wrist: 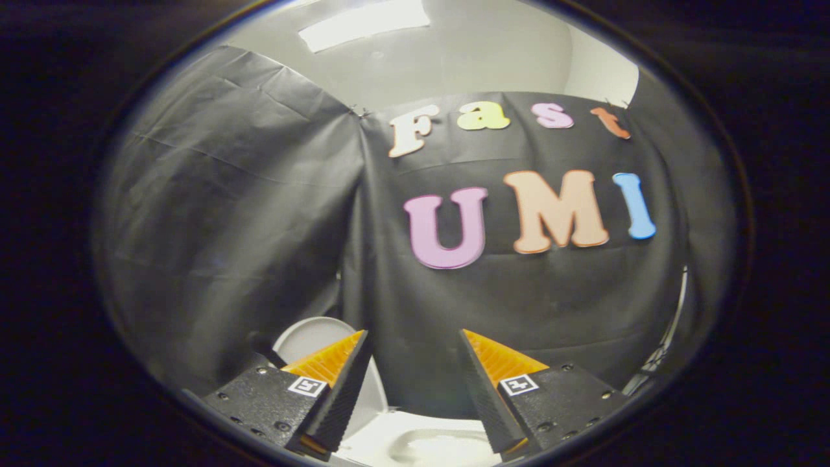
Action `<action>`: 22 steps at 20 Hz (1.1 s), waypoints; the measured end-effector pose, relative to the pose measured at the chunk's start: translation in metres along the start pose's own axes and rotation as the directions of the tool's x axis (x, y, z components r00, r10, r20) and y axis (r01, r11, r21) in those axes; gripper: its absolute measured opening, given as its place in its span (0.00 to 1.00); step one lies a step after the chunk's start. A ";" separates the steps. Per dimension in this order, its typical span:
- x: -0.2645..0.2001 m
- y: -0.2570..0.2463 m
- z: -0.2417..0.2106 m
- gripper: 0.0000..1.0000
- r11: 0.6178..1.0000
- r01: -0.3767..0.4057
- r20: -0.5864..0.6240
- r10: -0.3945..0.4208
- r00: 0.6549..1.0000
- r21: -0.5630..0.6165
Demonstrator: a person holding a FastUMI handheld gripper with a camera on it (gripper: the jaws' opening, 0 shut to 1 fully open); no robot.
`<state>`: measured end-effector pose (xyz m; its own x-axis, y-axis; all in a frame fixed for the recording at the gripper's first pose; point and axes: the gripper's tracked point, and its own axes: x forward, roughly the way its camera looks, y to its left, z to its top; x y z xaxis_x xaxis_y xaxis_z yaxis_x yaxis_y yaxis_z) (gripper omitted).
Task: Open the toilet lid.
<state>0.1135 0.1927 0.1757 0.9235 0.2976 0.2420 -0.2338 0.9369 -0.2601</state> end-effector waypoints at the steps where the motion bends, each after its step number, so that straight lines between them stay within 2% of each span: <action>1: -0.010 -0.025 -0.002 0.83 0.999 0.033 -0.006 -0.033 0.999 -0.006; 5: -0.054 -0.115 -0.017 0.83 0.988 0.142 -0.030 -0.144 0.989 -0.052; 11: -0.122 -0.205 -0.057 0.83 0.973 0.210 -0.112 -0.221 0.969 -0.097; 22: -0.161 -0.263 -0.114 0.83 0.966 0.258 -0.166 -0.256 0.952 -0.009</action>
<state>0.0608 -0.1223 0.0988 0.9897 0.0135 0.1422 0.0150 0.9802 -0.1976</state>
